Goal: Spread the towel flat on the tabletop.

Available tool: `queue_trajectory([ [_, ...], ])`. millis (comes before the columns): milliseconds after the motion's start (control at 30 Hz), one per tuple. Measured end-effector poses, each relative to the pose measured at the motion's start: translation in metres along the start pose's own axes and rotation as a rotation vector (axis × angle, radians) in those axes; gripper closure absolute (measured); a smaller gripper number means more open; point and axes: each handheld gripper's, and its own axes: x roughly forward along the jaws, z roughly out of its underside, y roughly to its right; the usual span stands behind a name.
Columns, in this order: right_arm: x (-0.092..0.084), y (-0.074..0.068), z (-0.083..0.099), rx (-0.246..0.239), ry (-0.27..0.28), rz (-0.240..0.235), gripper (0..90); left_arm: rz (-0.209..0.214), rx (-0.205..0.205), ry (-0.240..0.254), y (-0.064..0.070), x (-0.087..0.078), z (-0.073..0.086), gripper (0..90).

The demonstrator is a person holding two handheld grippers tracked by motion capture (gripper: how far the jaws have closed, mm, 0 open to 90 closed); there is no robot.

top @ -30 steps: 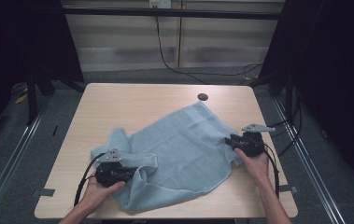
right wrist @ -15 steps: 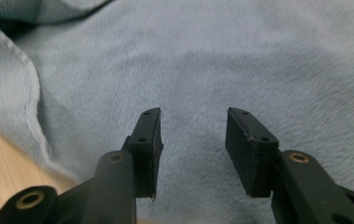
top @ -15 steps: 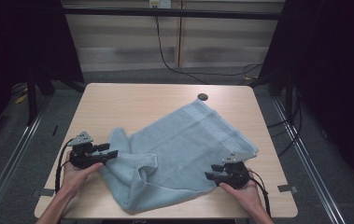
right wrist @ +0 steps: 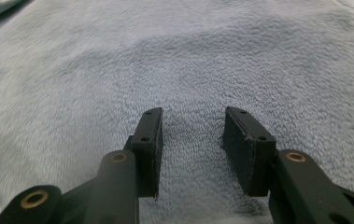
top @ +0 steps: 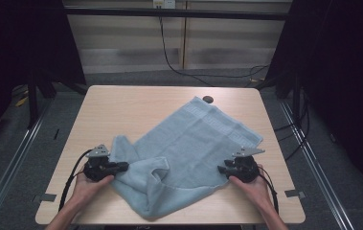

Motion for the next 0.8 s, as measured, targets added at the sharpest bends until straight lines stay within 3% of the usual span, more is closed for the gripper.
queue_trajectory([
  [67, 0.004, 0.012, -0.005, 0.016, 0.001, 0.021, 58.0, 0.034, -0.002, -0.005, 0.009, 0.005, -0.001, 85.9],
  [233, 0.014, 0.033, -0.013, 0.019, 0.027, 0.058, 57.9, 0.072, 0.019, -0.024, 0.025, 0.017, -0.007, 86.4],
  [367, 0.014, 0.035, -0.017, 0.041, 0.027, 0.035, 55.0, 0.102, 0.037, -0.029, 0.038, 0.024, -0.008, 86.4],
  [433, 0.011, 0.026, -0.021, 0.041, 0.055, -0.016, 55.8, 0.113, 0.031, -0.033, 0.044, 0.023, -0.006, 85.9],
  [567, 0.016, -0.017, -0.035, -0.054, 0.050, -0.142, 58.1, 0.136, 0.039, -0.044, 0.053, 0.021, -0.002, 83.1],
  [667, 0.025, -0.047, -0.048, -0.096, 0.062, -0.229, 61.4, 0.160, 0.044, -0.054, 0.060, 0.020, 0.000, 81.0],
  [700, 0.028, -0.056, -0.052, -0.104, 0.066, -0.253, 62.1, 0.163, 0.063, -0.058, 0.062, 0.018, 0.000, 80.6],
  [800, 0.044, -0.072, -0.062, -0.135, 0.049, -0.294, 61.5, 0.169, 0.058, -0.041, 0.062, 0.014, -0.002, 74.0],
])
